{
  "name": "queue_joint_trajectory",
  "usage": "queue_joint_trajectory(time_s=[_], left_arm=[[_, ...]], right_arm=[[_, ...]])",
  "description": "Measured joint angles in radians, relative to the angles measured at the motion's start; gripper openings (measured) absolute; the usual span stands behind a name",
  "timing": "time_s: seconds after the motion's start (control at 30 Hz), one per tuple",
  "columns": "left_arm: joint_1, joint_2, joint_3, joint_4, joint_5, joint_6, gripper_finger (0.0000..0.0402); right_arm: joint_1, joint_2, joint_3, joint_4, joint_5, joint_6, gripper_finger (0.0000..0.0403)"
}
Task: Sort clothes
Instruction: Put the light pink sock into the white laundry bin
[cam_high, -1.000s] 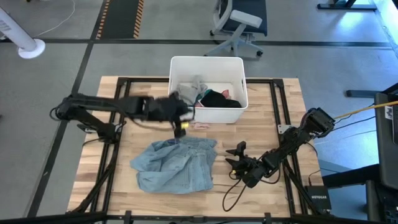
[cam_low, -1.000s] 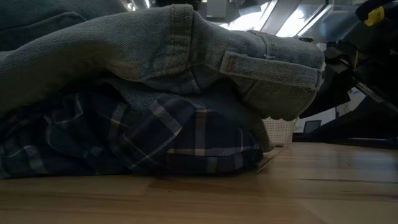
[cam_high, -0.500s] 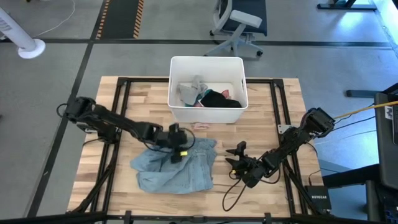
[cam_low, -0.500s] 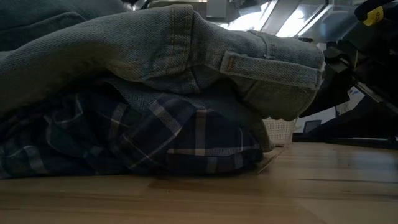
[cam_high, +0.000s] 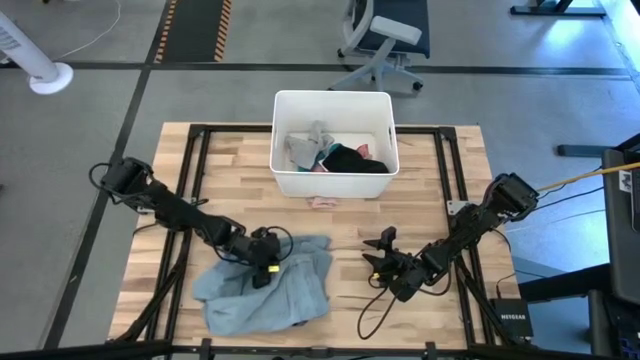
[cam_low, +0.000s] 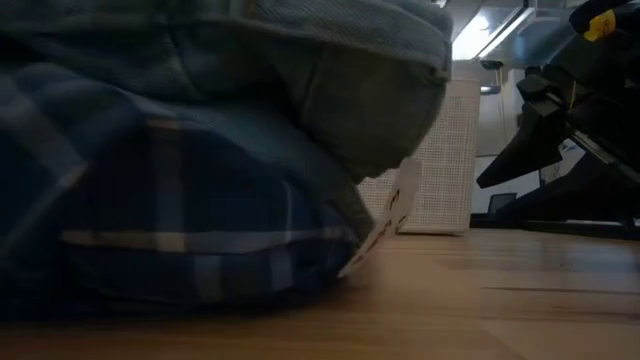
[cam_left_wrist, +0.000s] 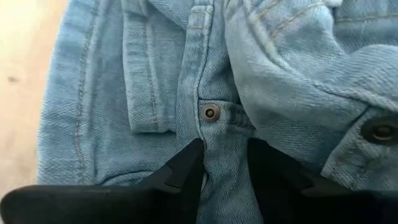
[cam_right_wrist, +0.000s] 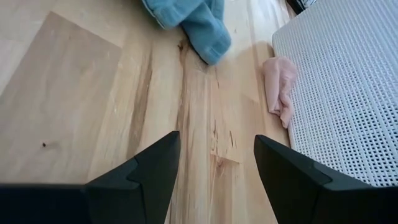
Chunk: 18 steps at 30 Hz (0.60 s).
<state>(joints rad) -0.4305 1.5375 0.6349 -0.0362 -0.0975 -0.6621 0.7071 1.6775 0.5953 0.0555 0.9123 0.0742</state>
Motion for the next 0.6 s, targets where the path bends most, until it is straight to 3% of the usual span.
queue_joint_trajectory(time_s=[0.17,0.33,0.5,0.6], left_arm=[[0.002,-0.083,-0.006,0.037,-0.058,0.034,0.0117],[0.015,-0.177,0.001,0.215,-0.180,0.114,0.0117],[0.041,-0.193,0.001,0.414,-0.277,0.284,0.0116],[0.095,-0.171,0.001,0.447,-0.289,0.319,0.0116]], right_arm=[[0.000,0.000,0.000,0.002,0.009,0.000,0.0225],[0.000,0.000,0.000,0.002,0.011,0.000,0.0225],[0.000,0.000,0.000,0.002,0.016,0.000,0.0225],[0.000,0.000,0.000,0.002,0.017,0.000,0.0225]])
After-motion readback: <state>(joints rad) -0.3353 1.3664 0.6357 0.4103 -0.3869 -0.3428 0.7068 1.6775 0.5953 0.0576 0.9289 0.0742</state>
